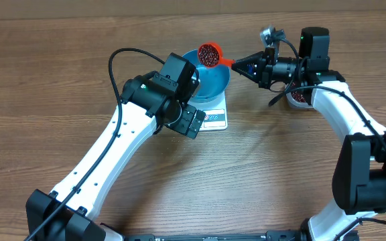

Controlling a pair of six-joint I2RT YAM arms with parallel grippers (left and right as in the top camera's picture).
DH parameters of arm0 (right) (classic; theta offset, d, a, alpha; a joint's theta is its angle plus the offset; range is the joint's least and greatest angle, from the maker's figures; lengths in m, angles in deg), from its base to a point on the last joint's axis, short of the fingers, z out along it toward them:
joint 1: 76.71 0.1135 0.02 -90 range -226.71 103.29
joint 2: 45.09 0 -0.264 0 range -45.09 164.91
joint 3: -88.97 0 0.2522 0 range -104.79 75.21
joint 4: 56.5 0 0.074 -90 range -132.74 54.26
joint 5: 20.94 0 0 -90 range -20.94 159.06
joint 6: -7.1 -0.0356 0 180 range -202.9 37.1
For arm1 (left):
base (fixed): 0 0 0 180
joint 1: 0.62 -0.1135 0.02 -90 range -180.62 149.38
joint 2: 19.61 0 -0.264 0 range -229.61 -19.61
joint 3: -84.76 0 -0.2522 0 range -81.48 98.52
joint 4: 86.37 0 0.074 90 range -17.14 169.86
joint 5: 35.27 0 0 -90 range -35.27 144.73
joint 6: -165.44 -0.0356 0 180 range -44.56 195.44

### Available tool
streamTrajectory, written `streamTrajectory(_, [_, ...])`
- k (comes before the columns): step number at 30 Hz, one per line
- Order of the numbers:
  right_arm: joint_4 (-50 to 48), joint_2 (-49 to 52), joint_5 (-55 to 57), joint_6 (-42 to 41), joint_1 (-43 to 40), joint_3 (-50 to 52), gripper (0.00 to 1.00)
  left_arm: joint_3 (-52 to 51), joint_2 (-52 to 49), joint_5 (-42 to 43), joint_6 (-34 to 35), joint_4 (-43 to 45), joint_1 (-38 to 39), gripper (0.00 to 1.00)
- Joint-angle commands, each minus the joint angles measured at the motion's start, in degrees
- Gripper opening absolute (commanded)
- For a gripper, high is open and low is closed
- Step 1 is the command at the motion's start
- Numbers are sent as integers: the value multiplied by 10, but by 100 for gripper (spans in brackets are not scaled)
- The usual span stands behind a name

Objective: Scoop item into bowl and weigh 150g on scale
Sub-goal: 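Carry the red cup over the teal bowl with the right gripper, then tilt the red cup with the right gripper to pour beans into bowl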

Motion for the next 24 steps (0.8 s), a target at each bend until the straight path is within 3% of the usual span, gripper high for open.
streamTrajectory(1, [-4, 3, -5, 63, 9, -6, 4, 5, 6, -2, -9, -2, 1, 100])
streamTrajectory(24, [-32, 3, 17, 81, 10, -6, 4, 5, 6, -2, -9, -2, 1, 100])
